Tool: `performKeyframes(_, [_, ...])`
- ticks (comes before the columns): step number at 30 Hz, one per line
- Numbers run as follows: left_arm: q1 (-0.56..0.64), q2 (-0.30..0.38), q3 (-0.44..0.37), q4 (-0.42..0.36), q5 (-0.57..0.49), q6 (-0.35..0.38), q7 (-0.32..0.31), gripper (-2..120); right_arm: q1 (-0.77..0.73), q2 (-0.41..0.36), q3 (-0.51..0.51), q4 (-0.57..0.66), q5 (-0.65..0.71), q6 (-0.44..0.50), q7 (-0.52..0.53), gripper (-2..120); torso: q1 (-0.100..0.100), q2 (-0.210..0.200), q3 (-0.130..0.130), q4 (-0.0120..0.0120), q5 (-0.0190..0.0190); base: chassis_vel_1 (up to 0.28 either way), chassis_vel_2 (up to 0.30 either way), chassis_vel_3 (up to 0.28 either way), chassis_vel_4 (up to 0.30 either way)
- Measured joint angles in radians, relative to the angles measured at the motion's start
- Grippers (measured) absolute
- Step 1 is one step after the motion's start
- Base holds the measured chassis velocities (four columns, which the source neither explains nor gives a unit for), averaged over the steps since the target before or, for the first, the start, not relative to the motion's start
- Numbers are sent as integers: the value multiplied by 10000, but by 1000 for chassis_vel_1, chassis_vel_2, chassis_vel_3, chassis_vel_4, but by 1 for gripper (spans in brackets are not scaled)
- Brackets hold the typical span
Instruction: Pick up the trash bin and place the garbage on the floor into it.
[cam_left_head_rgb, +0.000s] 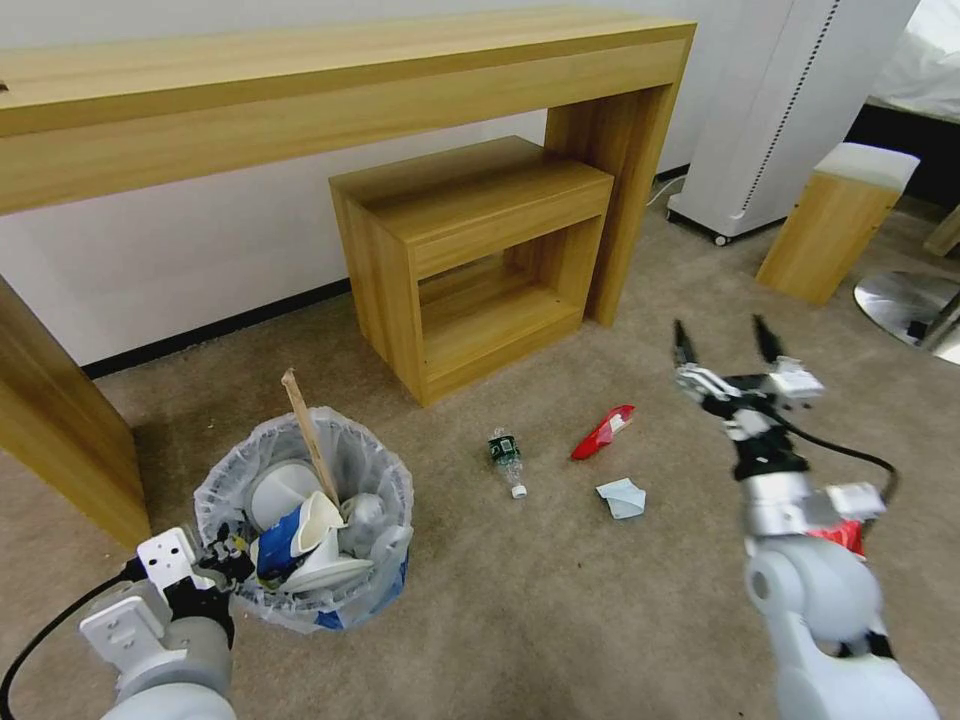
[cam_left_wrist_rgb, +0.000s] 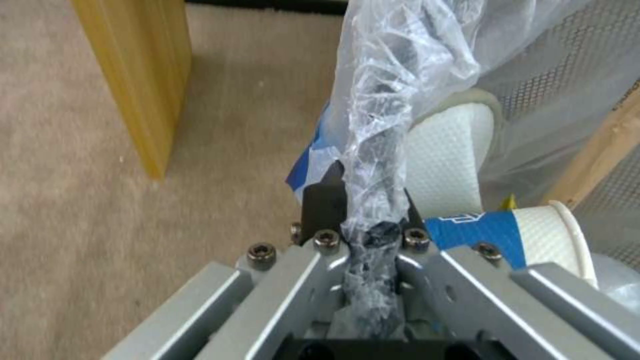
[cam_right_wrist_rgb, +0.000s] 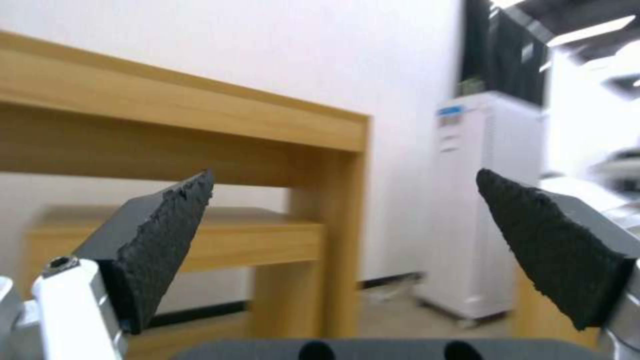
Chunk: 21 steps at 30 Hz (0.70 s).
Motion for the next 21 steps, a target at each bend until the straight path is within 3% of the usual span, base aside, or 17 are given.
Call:
performKeyframes(5, [-161,0,-112,67,775,-503,406,1,-41,296,285,-56,-155,17,114,100,0,0,0,1,2,0,0,0,0])
performKeyframes(21, [-285,115,-241,9,691,-621,669,1,-182,503,602,50,-170,136,113,100,0,0,1,1,-1,0,0,0,0])
